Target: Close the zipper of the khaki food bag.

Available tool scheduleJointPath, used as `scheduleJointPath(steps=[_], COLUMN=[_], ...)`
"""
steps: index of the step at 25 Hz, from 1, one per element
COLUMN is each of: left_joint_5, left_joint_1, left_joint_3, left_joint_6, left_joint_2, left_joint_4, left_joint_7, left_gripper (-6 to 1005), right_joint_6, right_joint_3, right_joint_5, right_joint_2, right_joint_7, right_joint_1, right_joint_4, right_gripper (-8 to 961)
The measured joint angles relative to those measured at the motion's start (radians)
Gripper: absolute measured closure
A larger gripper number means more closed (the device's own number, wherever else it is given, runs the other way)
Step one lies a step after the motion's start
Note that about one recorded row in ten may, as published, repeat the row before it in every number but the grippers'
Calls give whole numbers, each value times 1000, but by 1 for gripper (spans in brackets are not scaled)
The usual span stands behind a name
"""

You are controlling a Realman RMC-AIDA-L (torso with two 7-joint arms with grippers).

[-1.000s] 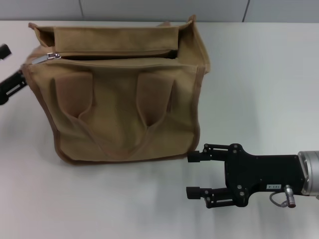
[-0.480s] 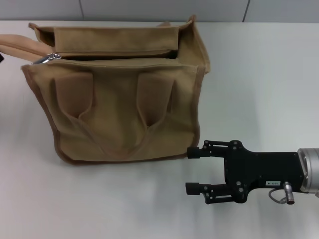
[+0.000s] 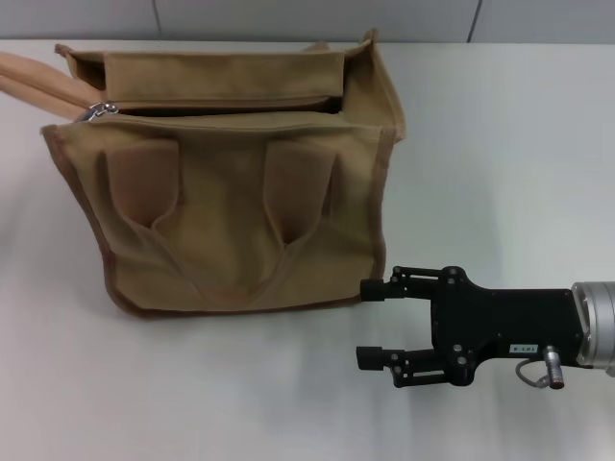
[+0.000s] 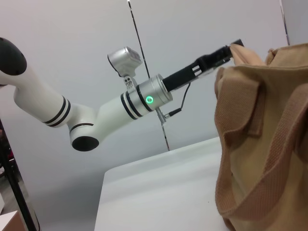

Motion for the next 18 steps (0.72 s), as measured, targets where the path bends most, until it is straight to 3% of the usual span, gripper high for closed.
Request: scheduleJointPath(steps=[3,7,9,10,12,15,18], left_joint_5=[-40,-35,-23,-20,15,77,77], left_joint_1=[-1,-1,9,10,9,3,3], left_joint_3=[3,38,134,150,264,352,352], left_joint_6=[5,34,64,67,76,77,77], left_joint_2=[0,19,60,66,101,118,118], left_joint_4=[0,1,11,12,16,47,47], left_joint_7=[-52,-121,-160,-163,-164,-158,-158], left_gripper=[249,249,249,249,249,249,250], right_joint_6=[0,-1,-2,-2,-2,1,1], right_joint_3=[0,0,0,0,0,0,0], right_joint_5=[3,10,11,11,11,11,11], right_joint_2=[0,0,0,0,0,0,-1], right_joint_7=[3,12,13,14,15,17,22], right_joint_1=[0,0,0,0,0,0,2], right_joint_4=[0,0,0,0,0,-1,-6], right_gripper=[255,258,259,260,261,264,266])
